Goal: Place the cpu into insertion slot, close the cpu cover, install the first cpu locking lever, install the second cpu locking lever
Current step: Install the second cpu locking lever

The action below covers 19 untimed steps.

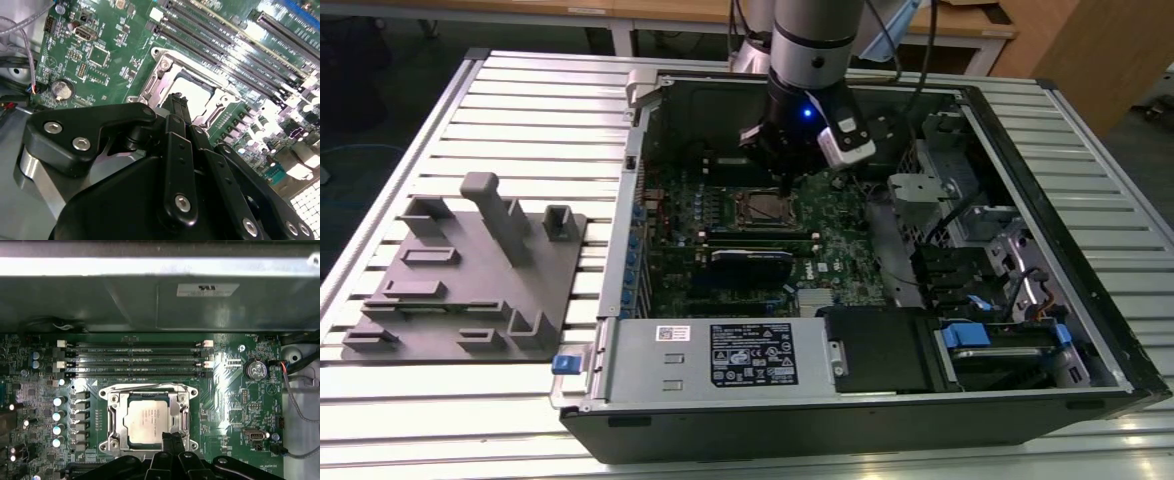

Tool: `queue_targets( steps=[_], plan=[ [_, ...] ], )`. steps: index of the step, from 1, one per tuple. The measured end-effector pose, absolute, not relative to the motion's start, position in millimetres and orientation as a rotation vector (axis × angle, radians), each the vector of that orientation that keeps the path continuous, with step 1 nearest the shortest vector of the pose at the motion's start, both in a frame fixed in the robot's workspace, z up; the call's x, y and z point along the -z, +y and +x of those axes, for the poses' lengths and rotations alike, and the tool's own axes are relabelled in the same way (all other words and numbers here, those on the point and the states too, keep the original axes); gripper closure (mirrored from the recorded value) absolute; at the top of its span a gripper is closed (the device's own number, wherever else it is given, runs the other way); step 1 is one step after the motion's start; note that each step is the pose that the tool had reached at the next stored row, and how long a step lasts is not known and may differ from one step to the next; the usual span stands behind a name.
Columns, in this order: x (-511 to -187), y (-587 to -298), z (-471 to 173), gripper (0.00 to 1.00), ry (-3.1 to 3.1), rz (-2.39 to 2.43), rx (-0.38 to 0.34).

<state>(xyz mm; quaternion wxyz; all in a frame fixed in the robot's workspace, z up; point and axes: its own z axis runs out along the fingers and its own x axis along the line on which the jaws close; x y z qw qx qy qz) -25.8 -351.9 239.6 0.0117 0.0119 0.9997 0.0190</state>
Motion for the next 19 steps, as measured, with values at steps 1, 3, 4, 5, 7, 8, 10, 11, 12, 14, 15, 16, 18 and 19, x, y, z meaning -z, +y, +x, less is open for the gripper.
queue_targets(
  steps=[1,3,4,5,7,8,10,11,12,14,15,16,18,19],
  plan=[
    [-239.6,-353.1,-25.9,0.89,3.117,0.037,-0.059],
    [-239.6,-355.5,-26.1,0.89,3.117,0.037,-0.059],
    [-239.6,-356.8,-26.2,0.89,3.117,0.037,-0.059],
    [-239.6,-358.1,-26.3,0.89,3.118,0.037,-0.059],
    [-239.6,-361.3,-26.4,0.89,3.117,0.037,-0.059],
    [-239.6,-362.8,-26.5,0.89,3.117,0.037,-0.059],
    [-239.6,-366.0,-26.6,0.89,3.117,0.037,-0.059],
    [-239.6,-367.5,-26.6,0.89,3.117,0.037,-0.059],
    [-239.6,-369.0,-26.7,0.89,3.118,0.037,-0.059],
    [-239.6,-372.1,-26.8,0.89,3.117,0.037,-0.059],
    [-239.6,-373.5,-26.8,0.89,3.117,0.037,-0.059],
    [-239.6,-374.9,-26.8,0.89,3.117,0.037,-0.059],
    [-239.6,-376.3,-26.9,0.89,3.117,0.037,-0.059],
    [-239.6,-376.3,-26.9,0.89,3.117,0.037,-0.059]
  ],
)
